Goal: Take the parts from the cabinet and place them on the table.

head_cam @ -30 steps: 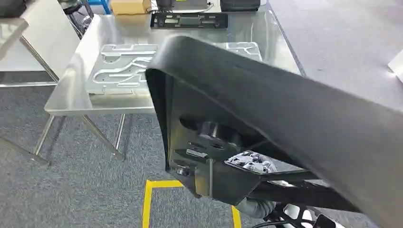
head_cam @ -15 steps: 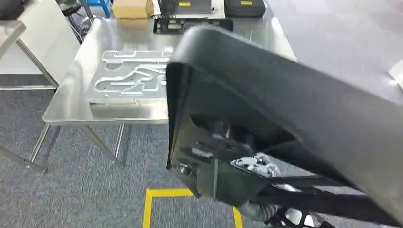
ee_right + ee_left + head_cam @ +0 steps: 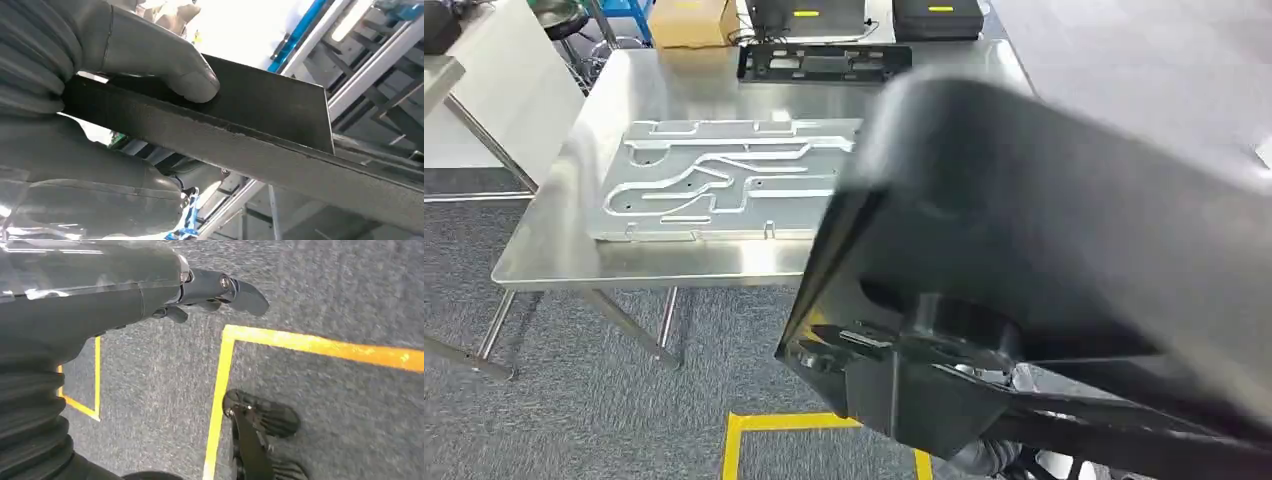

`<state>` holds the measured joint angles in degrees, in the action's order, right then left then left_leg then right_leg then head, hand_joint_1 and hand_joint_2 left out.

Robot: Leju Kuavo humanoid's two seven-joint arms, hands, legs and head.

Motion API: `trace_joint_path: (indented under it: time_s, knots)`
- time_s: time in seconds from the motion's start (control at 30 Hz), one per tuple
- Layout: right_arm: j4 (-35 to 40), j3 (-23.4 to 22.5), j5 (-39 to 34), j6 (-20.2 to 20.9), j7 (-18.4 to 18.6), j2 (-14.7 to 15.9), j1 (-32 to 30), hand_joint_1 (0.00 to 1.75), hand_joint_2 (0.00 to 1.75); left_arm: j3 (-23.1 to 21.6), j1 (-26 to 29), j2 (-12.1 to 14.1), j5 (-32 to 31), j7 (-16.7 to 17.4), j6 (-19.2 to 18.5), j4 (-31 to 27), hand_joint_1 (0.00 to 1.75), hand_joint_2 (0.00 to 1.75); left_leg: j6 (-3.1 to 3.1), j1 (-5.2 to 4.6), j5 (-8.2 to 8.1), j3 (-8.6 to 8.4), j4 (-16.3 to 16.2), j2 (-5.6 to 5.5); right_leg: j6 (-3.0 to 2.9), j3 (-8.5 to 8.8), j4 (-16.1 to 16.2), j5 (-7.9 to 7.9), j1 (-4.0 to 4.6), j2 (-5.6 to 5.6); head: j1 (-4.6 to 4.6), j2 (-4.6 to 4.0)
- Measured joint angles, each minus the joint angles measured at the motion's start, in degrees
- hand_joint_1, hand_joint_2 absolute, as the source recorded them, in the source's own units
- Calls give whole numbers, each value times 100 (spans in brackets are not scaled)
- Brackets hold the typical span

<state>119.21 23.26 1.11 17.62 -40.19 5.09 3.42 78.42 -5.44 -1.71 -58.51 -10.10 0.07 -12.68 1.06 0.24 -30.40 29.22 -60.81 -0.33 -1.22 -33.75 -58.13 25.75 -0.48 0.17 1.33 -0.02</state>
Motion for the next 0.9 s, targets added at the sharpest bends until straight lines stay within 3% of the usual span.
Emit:
trace_joint_path:
  time_s: [0.1, 0.13, 0.17, 0.2, 0.27, 0.3, 0.33, 0.43, 0.5, 0.57, 0.6, 0.63, 0.67, 0.7, 0.8, 0.87, 0.9]
  knots:
    - [26, 0, 11, -2, 0, 0, -20, 175, 175, 0, 8, 11, 24, -2, 4, 0, 0, 175, 72, 22, -498, 775, -1262, 1, -42, 107, 4, 107, 3, -13, -2, 0]
    - [28, 0, 13, -2, 0, -2, -38, 175, 175, 0, 21, 9, 24, -2, 4, 0, 0, 175, 71, 26, -586, 988, -1511, 1, -41, 150, 3, 146, 3, -9, 0, 0]
    - [31, 0, 13, -2, 0, 0, -52, 175, 175, 0, 29, 9, 24, -2, 4, 0, 0, 175, 66, 31, -496, 1068, -1488, 1, -34, 205, 4, 187, 3, -3, -2, 0]
    - [33, 0, 13, -4, 0, 0, -55, 175, 175, 0, 31, 9, 24, -2, 2, 0, 0, 175, 63, 34, -251, 1024, -1221, 3, -27, 269, 4, 231, 3, 1, 0, 0]
    - [72, 0, 20, -15, 0, 0, -56, 175, 175, 0, 30, 13, 24, -2, 2, 0, 0, 175, 10, 33, 482, 675, -196, 4, -1, 428, 7, 337, 4, -2, -2, 0]
    - [87, 0, 28, -20, 0, 0, -58, 175, 175, 0, 37, 15, 24, -2, 2, 0, 0, 175, -28, 22, 678, 569, 164, 12, 19, 468, 17, 383, 3, -5, -2, 0]
    - [94, -2, 33, -31, 0, -2, -62, 175, 175, 2, 25, 26, 24, -2, 0, 0, 0, 175, -40, -32, 426, 593, 166, 15, 50, 484, 6, 398, 19, -1, -2, 0]
    - [131, -9, 59, -55, 4, 0, -87, 175, 175, 2, 55, 46, 33, -2, -4, 0, 0, 175, -172, -40, 515, 538, 252, 10, 168, 509, -46, 370, 30, 9, -2, 0]
    - [166, -20, 72, -63, 7, 0, -89, 175, 175, 2, 39, 46, 33, -13, -9, -2, 0, 175, -246, -3, 518, 358, 333, 3, 224, 486, -221, 463, 11, -1, -2, 0]
    - [181, -33, 79, -63, 7, 0, -85, 175, 175, 2, 20, 46, 37, -20, -13, -2, 0, 175, -297, -5, 476, 313, 340, -1, 262, 112, -851, 834, 9, -2, -2, 0]
    - [183, -39, 98, -74, 7, 4, -93, 175, 175, 2, 18, 46, 39, -22, -13, -2, 0, 175, -306, -11, 447, 294, 339, -1, 285, -185, -1300, 1043, 4, -2, -2, 0]
    - [188, -39, 136, -114, 7, 4, -100, 175, 175, 4, 20, 46, 42, -24, -13, -2, 0, 175, -306, -16, 415, 274, 336, -1, 290, -456, -1669, 1156, 4, -2, -2, 0]
    - [201, -39, 203, -188, 7, 9, -111, 175, 175, 7, 31, 46, 59, -24, -13, -2, 0, 175, -302, -18, 381, 234, 335, -2, 293, -604, -1780, 1090, 5, -3, -2, 0]
    - [223, -37, 251, -257, 7, 15, -122, 175, 175, 11, 36, 46, 83, -22, -11, -2, 0, 175, -296, -17, 338, 178, 335, -5, 275, -604, -1603, 859, 5, -4, -2, 0]
    - [317, -26, 289, -429, 7, 37, -121, 175, 175, 17, 32, 46, 144, -17, 7, 0, 0, 175, -253, -18, 189, -29, 338, -19, 208, -143, -196, -167, 19, -7, -2, 0]
    - [361, -11, 291, -525, 9, 57, -110, 175, 175, 26, 20, 37, 164, -11, 20, 0, 0, 175, -179, -27, 135, -23, 337, -26, 122, -126, -103, 173, 78, -7, -7, 0]
    - [413, -2, 304, -588, 9, 74, -120, 175, 175, 37, 26, 37, 199, -11, 39, 0, 0, 175, -138, -32, 108, -35, 332, -19, 84, -121, -72, -17, 78, -14, -4, 0]
